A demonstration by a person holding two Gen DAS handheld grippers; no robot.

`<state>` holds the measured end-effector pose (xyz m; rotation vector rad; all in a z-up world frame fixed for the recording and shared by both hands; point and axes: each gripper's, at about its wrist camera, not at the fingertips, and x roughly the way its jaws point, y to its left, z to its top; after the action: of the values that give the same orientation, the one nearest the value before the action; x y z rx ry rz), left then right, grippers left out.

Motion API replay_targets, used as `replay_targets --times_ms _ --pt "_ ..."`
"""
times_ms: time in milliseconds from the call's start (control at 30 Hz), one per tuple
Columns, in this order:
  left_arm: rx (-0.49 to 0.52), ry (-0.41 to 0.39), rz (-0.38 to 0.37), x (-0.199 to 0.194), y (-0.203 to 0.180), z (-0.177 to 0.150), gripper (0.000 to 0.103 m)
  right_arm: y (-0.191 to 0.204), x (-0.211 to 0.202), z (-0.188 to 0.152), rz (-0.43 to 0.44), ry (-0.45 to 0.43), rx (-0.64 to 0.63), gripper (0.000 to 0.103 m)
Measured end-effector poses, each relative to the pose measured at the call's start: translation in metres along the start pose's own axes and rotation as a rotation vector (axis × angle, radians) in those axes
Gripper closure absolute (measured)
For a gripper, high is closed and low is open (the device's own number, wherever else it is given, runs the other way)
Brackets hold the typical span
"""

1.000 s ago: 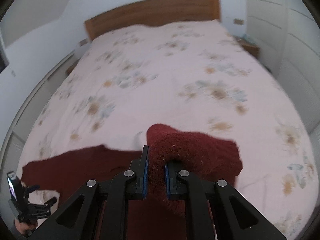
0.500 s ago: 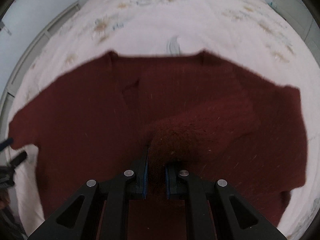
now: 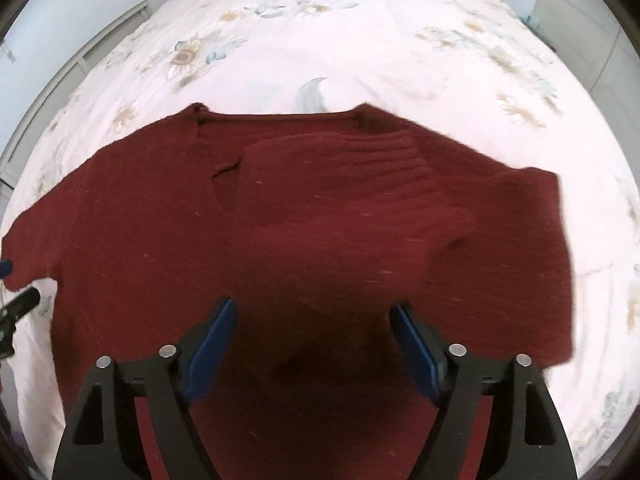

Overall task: Fold small clothes
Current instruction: 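Carry the sleeve across the sweater body and release it with the right gripper, then grasp the other sleeve cuff with the left gripper and lift it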

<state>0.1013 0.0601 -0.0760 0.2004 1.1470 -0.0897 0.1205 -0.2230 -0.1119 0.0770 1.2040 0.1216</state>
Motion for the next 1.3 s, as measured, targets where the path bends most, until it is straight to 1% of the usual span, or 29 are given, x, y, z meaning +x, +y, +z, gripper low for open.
replay_targets --times_ms 133,267,333,400,467,600,700,800,867,933,1000,1033,1067,1100,1133,1167,1233,1300 --pt "0.033 -0.006 -0.027 -0.003 -0.014 0.005 0.001 -0.024 -0.019 -0.017 -0.005 -0.027 0.012 0.021" --pt "0.091 -0.009 -0.042 -0.002 -0.041 0.013 0.001 -0.062 -0.033 -0.043 -0.04 -0.03 0.081 0.021" --pt "0.135 -0.008 -0.07 -0.002 -0.062 0.02 0.001 -0.08 -0.038 -0.055 -0.063 -0.03 0.113 0.021" --pt "0.177 -0.022 -0.12 -0.003 -0.089 0.03 0.001 -0.095 -0.04 -0.062 -0.083 -0.031 0.149 0.021" --pt "0.211 -0.033 -0.144 -0.004 -0.114 0.039 0.001 -0.111 -0.042 -0.07 -0.087 -0.033 0.187 0.021" --pt "0.325 -0.057 -0.183 -0.003 -0.18 0.058 0.001 -0.13 -0.045 -0.08 -0.081 -0.037 0.239 0.021" --pt "0.409 -0.083 -0.193 -0.001 -0.224 0.068 0.001 -0.145 -0.049 -0.088 -0.076 -0.038 0.279 0.021" --pt "0.482 -0.102 -0.197 0.003 -0.257 0.073 0.001 -0.15 -0.049 -0.092 -0.075 -0.041 0.304 0.021" --pt "0.519 -0.089 -0.184 0.015 -0.277 0.078 0.001 -0.153 -0.047 -0.094 -0.076 -0.04 0.313 0.021" --pt "0.545 -0.066 -0.181 0.026 -0.29 0.077 0.001 -0.155 -0.043 -0.094 -0.073 -0.036 0.322 0.021" --pt "0.577 -0.042 -0.163 0.039 -0.303 0.077 0.002 -0.157 -0.04 -0.097 -0.071 -0.028 0.33 0.021" --pt "0.593 -0.028 -0.148 0.046 -0.309 0.077 0.006 -0.158 -0.038 -0.098 -0.071 -0.024 0.332 0.021" --pt "0.606 -0.011 -0.137 0.053 -0.313 0.077 0.016 -0.159 -0.036 -0.099 -0.072 -0.019 0.335 0.021" --pt "0.62 0.019 -0.134 0.064 -0.318 0.077 0.022 -0.16 -0.035 -0.1 -0.073 -0.013 0.336 0.021" --pt "0.625 0.046 -0.133 0.071 -0.32 0.076 0.033 -0.161 -0.033 -0.101 -0.073 -0.009 0.339 0.021" --pt "0.629 0.071 -0.12 0.081 -0.322 0.076 0.036 -0.163 -0.032 -0.103 -0.074 -0.004 0.342 0.021" --pt "0.617 0.077 -0.122 0.089 -0.322 0.078 0.038 -0.164 -0.028 -0.104 -0.075 0.002 0.345 0.021" --pt "0.598 0.074 -0.141 0.09 -0.317 0.083 0.053 -0.165 -0.026 -0.104 -0.08 0.009 0.346 0.021"
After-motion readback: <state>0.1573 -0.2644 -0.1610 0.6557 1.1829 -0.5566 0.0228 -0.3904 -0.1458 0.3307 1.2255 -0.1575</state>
